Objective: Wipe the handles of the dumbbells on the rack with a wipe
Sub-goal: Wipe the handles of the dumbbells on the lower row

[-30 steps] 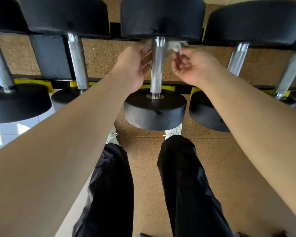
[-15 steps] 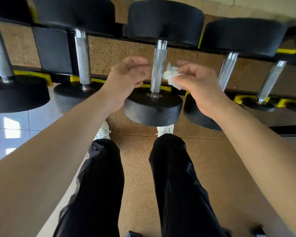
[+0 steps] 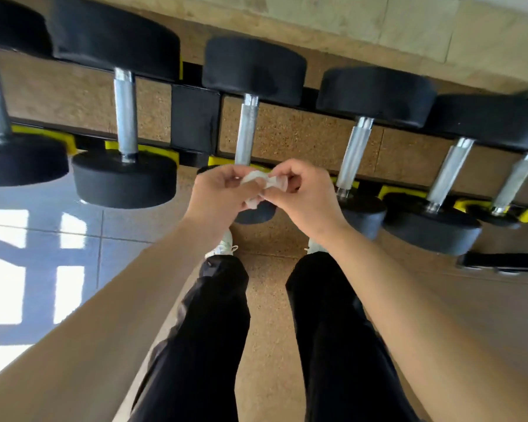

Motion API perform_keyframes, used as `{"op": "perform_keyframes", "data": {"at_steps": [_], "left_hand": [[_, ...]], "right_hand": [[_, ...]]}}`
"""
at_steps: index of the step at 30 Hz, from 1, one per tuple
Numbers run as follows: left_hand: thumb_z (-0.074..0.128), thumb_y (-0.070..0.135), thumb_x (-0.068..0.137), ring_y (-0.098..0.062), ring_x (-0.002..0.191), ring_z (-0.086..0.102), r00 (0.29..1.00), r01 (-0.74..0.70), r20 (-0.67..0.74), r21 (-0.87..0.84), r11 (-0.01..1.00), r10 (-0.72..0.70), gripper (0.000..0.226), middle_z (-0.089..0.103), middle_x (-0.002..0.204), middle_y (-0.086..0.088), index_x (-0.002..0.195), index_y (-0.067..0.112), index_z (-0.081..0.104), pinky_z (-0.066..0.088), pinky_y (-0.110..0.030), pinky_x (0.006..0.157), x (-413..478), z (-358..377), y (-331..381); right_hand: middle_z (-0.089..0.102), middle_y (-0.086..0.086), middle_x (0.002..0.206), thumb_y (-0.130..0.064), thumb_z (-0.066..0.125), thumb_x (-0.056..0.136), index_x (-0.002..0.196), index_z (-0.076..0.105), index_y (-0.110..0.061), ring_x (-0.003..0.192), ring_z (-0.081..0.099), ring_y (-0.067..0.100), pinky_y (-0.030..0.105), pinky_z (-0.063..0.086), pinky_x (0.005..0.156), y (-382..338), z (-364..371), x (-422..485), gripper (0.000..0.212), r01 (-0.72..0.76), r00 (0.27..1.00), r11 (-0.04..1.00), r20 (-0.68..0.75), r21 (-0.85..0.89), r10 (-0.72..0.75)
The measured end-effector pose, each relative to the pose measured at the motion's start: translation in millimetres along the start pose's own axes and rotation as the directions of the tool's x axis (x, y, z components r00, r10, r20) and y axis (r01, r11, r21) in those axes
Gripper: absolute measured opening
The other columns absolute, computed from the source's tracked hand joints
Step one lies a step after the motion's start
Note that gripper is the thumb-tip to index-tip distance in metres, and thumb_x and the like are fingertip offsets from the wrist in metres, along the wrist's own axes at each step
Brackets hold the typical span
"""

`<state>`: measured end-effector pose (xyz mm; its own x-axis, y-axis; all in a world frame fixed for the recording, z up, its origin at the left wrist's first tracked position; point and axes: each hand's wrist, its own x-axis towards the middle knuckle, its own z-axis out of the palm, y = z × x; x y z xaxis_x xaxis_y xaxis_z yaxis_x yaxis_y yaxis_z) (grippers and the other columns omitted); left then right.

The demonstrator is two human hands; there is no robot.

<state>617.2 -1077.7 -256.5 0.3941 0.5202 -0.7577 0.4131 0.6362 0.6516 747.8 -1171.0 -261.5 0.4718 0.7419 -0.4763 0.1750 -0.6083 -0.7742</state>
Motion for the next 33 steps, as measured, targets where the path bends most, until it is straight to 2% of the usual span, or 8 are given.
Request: {"op": "perform_keyframes", "data": {"at_steps": [2,5,10,16,19,24,29,33], "left_hand": [[0.077,0.008,0.087,-0.012,0.069,0.068,0.994,-0.041,-0.097,0.091,0.995,0.050,0.010,0.074,0.076,-0.003,0.093,0.013,0.073,0.059,-0.028,0.072,9,-18,4],[0.079,0.013,0.085,-0.008,0.073,0.067,0.959,-0.078,-0.257,0.178,0.981,0.122,0.016,0.074,0.081,0.004,0.086,0.026,0.070,0.056,-0.026,0.074,35,-36,12],[0.081,0.022,0.083,-0.006,0.074,0.068,0.907,-0.126,-0.351,0.302,0.945,0.233,0.014,0.071,0.080,0.011,0.082,0.030,0.069,0.052,-0.021,0.064,91,-24,29],[0.081,0.022,0.082,-0.006,0.088,0.067,0.917,-0.132,-0.237,0.576,0.807,0.320,0.018,0.069,0.092,0.015,0.100,0.024,0.078,0.057,-0.027,0.086,120,-1,16],[0.080,0.022,0.085,-0.012,0.094,0.068,0.921,-0.105,-0.193,0.713,0.693,0.338,0.022,0.074,0.102,0.006,0.106,0.020,0.078,0.054,-0.025,0.085,114,-5,13],[0.084,0.025,0.081,-0.018,0.096,0.068,0.993,-0.007,-0.048,0.885,0.466,0.107,0.026,0.072,0.108,0.002,0.106,0.022,0.078,0.052,-0.025,0.074,109,-11,14],[0.073,0.024,0.090,-0.010,0.085,0.063,0.850,-0.280,-0.070,0.780,0.560,0.522,0.022,0.072,0.099,0.006,0.111,0.018,0.075,0.044,-0.018,0.076,107,-6,33],[0.073,0.012,0.084,-0.023,0.088,0.066,0.732,-0.398,0.046,0.839,0.372,0.680,0.019,0.073,0.100,-0.007,0.102,0.016,0.080,0.041,-0.018,0.075,127,-1,23]], "right_hand": [[0.070,-0.009,0.097,-0.024,0.079,0.083,0.107,0.070,-0.021,0.086,0.067,0.009,0.023,0.055,0.075,0,11,4,0.026,-0.046,0.998,0.999,0.042,0.005,0.046],[0.067,-0.008,0.113,-0.024,0.074,0.087,0.125,0.065,-0.022,0.099,0.064,0.008,0.022,0.052,0.087,8,23,9,0.039,-0.106,0.991,0.990,0.074,-0.090,0.112],[0.067,-0.011,0.107,-0.024,0.075,0.085,0.105,0.074,-0.022,0.101,0.055,0.013,0.012,0.036,0.077,23,41,22,0.020,-0.005,0.995,0.954,0.098,-0.301,0.036],[0.065,-0.010,0.104,-0.025,0.078,0.083,0.101,0.074,-0.026,0.097,0.052,0.006,0.007,0.036,0.072,39,40,25,0.018,0.012,0.996,0.975,0.090,-0.221,0.008],[0.064,-0.010,0.104,-0.024,0.078,0.083,0.100,0.073,-0.026,0.097,0.051,0.006,0.003,0.035,0.071,40,39,27,0.018,0.010,0.993,0.981,0.118,-0.193,0.013],[0.064,-0.012,0.103,-0.027,0.079,0.082,0.100,0.073,-0.026,0.093,0.050,0.004,0.006,0.035,0.072,38,33,31,0.019,0.026,0.986,0.980,0.165,-0.196,0.006],[0.064,-0.010,0.100,-0.027,0.081,0.080,0.099,0.074,-0.024,0.082,0.047,-0.002,0.007,0.035,0.072,41,32,34,0.021,0.037,0.986,0.985,0.169,-0.171,-0.008],[0.064,-0.009,0.100,-0.027,0.082,0.080,0.099,0.073,-0.025,0.087,0.049,0.005,0.013,0.037,0.073,43,34,33,0.021,0.022,0.989,0.989,0.146,-0.149,0.000]]}}
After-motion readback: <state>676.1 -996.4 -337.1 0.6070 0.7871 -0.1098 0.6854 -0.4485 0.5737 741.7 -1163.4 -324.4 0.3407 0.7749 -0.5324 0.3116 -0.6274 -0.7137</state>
